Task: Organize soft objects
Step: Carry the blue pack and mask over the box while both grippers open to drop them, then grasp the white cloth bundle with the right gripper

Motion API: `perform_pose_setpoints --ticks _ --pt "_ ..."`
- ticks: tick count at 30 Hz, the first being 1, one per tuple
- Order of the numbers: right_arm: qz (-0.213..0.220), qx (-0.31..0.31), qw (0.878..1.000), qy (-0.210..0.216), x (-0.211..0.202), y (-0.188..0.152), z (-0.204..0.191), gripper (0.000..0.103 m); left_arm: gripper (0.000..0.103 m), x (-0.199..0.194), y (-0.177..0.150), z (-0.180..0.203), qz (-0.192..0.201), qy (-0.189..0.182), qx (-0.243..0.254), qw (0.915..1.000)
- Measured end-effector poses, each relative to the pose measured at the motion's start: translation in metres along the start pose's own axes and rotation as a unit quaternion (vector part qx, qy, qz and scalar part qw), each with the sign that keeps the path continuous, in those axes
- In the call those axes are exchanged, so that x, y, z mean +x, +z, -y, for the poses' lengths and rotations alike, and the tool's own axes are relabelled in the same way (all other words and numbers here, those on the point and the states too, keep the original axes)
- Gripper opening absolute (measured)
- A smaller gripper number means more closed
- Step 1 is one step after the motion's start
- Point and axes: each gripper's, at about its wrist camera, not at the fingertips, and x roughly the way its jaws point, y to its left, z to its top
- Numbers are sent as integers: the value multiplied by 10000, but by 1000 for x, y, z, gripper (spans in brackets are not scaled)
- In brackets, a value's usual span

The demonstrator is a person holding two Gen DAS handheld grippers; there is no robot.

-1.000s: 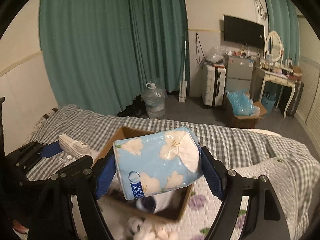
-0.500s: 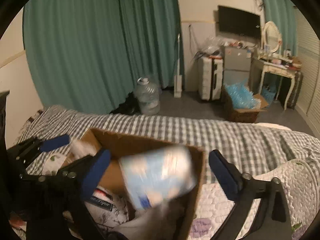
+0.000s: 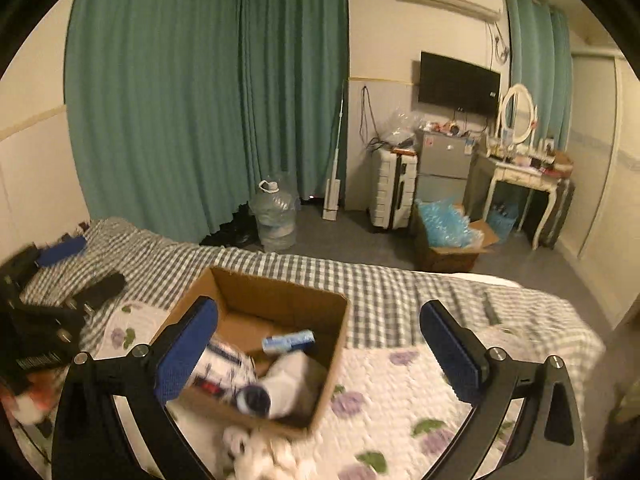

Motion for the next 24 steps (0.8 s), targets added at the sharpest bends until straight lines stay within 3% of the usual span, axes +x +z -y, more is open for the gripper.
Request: perform_pose_setpoints --ticks 7,13,17,24 --pt "-179 -302 9994 -40 -69 -29 -17 102 93 -92 -12 -2 353 55 -39 9994" --pt "-341 -408 9986 67 -89 -77 -40 102 93 -130 -53 0 364 154 51 9992" --pt "-572 -425 9972 211 -74 -112 -51 102 93 -130 -89 7 172 207 98 9996" --pt "-1061 -473 9922 459 -14 -164 -65 102 93 -75 -139 13 -527 145 7 9985"
